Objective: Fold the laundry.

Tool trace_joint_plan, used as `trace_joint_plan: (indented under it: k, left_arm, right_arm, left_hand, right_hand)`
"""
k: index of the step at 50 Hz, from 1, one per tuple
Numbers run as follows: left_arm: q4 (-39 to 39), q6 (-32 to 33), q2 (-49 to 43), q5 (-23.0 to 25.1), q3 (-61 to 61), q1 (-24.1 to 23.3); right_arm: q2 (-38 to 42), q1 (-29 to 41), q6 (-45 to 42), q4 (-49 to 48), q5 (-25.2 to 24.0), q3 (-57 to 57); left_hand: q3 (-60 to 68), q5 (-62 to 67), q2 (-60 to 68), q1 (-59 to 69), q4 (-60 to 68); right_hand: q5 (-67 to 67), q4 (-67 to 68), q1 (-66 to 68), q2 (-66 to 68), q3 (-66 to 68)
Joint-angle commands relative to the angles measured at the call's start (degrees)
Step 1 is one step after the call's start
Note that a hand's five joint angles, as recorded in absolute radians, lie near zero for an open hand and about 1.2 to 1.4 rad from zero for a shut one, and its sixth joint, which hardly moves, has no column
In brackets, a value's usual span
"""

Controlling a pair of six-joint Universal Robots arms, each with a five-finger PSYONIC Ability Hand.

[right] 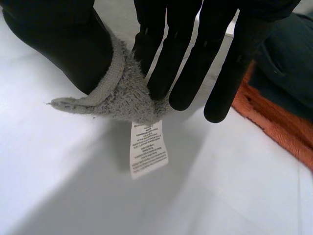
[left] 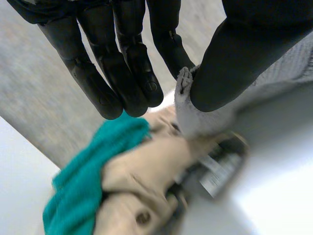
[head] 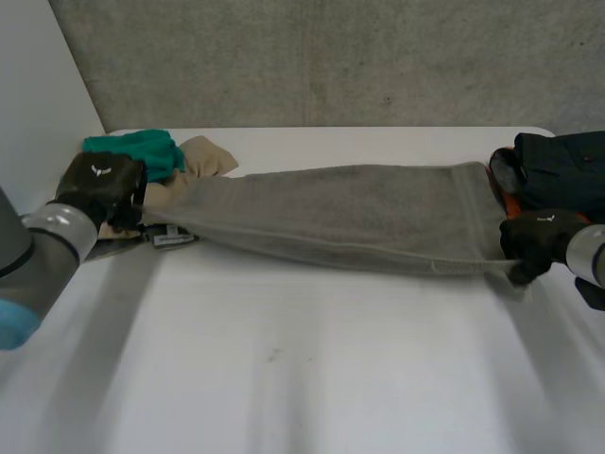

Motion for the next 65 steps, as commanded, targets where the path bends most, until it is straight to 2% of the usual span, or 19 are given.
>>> trace_joint_plan:
  k: [1,3,4,7,10,13,20,25,31,36,40,48,49,50,51,52,59,65]
  left_arm:
    - [-24.25,13.76,11.81,-0.85,-7.57,0.42]
    - [-31.82,18.43,14.54,-0.94,-9.95,1.21]
    - [-34.13,19.67,15.16,-0.77,-10.66,1.56]
    - [-40.21,23.81,15.96,-0.06,-12.77,3.06]
    - [-39.61,25.22,15.17,0.9,-11.73,2.72]
    - [-37.24,24.79,12.81,0.82,-9.53,0.87]
    - [-29.51,19.08,2.35,-4.8,1.45,-2.56]
    - [-24.68,14.69,-4.59,-5.51,10.66,-3.79]
    - [-18.34,12.48,-11.8,-5.51,20.08,-5.29]
    - [-13.42,11.69,-19.61,-8.14,29.65,-6.69]
    - [-13.15,11.69,-25.67,-9.81,36.85,-7.74]
    - [-14.82,11.69,-35.18,-12.01,49.17,-9.59]
    - [-14.91,11.6,-35.89,-11.93,50.06,-9.77]
    - [-14.82,11.6,-36.5,-11.84,50.85,-9.86]
    - [-14.73,11.51,-37.12,-11.58,51.47,-10.03]
    - [-14.82,11.69,-37.91,-11.4,52.69,-10.38]
    - [-14.73,10.81,-35.99,-12.36,52.97,-12.23]
    - [-13.86,7.91,-30.1,-12.81,46.03,-11.88]
  right_arm:
    - [-6.36,-5.29,-37.69,15.51,-1.68,7.42]
    - [-7.33,-7.49,-49.31,20.96,-2.12,8.31]
    - [-7.42,-8.02,-52.08,22.47,-2.38,8.23]
    - [-7.42,-8.82,-51.15,25.91,-4.75,7.26]
    - [-6.29,-8.12,-47.99,25.39,-6.51,6.03]
    - [-5.23,-7.33,-47.62,24.86,-6.16,4.89]
    - [-0.92,-4.34,-45.87,21.0,-4.49,0.32]
    - [2.41,-2.67,-43.06,11.18,-4.67,-5.38]
    - [6.72,-0.73,-37.52,-2.71,-5.28,-10.84]
    - [12.69,0.67,-34.36,-17.81,-9.14,-14.79]
    - [17.87,1.2,-32.6,-26.35,-11.43,-18.56]
    - [27.8,1.99,-29.52,-29.63,-11.61,-29.28]
    - [28.6,2.08,-29.43,-29.63,-11.35,-30.26]
    - [29.48,2.26,-29.25,-29.54,-10.91,-31.32]
    - [30.19,2.34,-28.99,-29.54,-10.47,-32.2]
    - [31.32,2.52,-28.73,-29.8,-8.99,-33.68]
    - [29.15,3.05,-24.17,-28.93,-4.32,-34.14]
    - [18.43,2.0,-12.3,-19.36,-3.35,-25.1]
  left_hand:
    - [11.73,13.16,11.27,13.76,11.42]
    - [11.73,13.16,11.27,13.76,11.42]
    - [11.73,13.16,11.27,13.76,11.42]
    - [11.73,13.16,11.27,13.76,11.42]
    - [11.73,13.16,11.27,13.76,11.42]
    - [11.73,13.16,11.27,13.76,11.42]
    - [11.73,13.16,11.27,13.76,11.42]
    - [11.73,13.16,11.27,13.76,11.42]
    - [11.73,13.16,11.27,13.76,11.42]
    - [11.73,13.16,11.27,13.76,11.42]
    - [11.73,13.16,11.27,13.76,11.42]
    - [11.73,13.16,11.27,13.76,11.42]
    - [11.73,13.16,11.27,13.76,11.42]
    - [2.42,3.85,1.96,4.45,2.12]
    - [-14.82,-13.4,-15.28,-12.8,-15.13]
    - [-57.79,-56.37,-58.25,-55.77,-58.1]
    - [-58.27,-56.84,-58.73,-56.24,-58.58]
    - [-58.27,-56.84,-58.73,-56.24,-58.58]
  right_hand:
    - [12.9,11.48,14.77,12.34,11.93]
    - [12.9,11.48,14.77,12.34,11.93]
    - [12.9,11.48,14.77,12.34,11.93]
    - [12.9,11.48,14.77,12.34,11.93]
    - [12.9,11.48,14.77,12.34,11.93]
    - [12.9,11.48,14.77,12.34,11.93]
    - [12.9,11.48,14.77,12.34,11.93]
    - [12.9,11.48,14.77,12.34,11.93]
    - [12.9,11.48,14.77,12.34,11.93]
    - [12.9,11.48,14.77,12.34,11.93]
    - [12.9,11.48,14.77,12.34,11.93]
    - [12.9,11.48,14.77,12.34,11.93]
    - [4.72,3.3,6.58,4.16,3.75]
    - [-17.51,-18.93,-15.65,-18.07,-18.48]
    - [-36.05,-37.47,-34.19,-36.61,-37.02]
    - [-57.1,-58.52,-55.23,-57.66,-58.07]
    - [-57.1,-58.52,-55.23,-57.66,-58.07]
    - [-57.1,-58.52,-55.23,-57.66,-58.07]
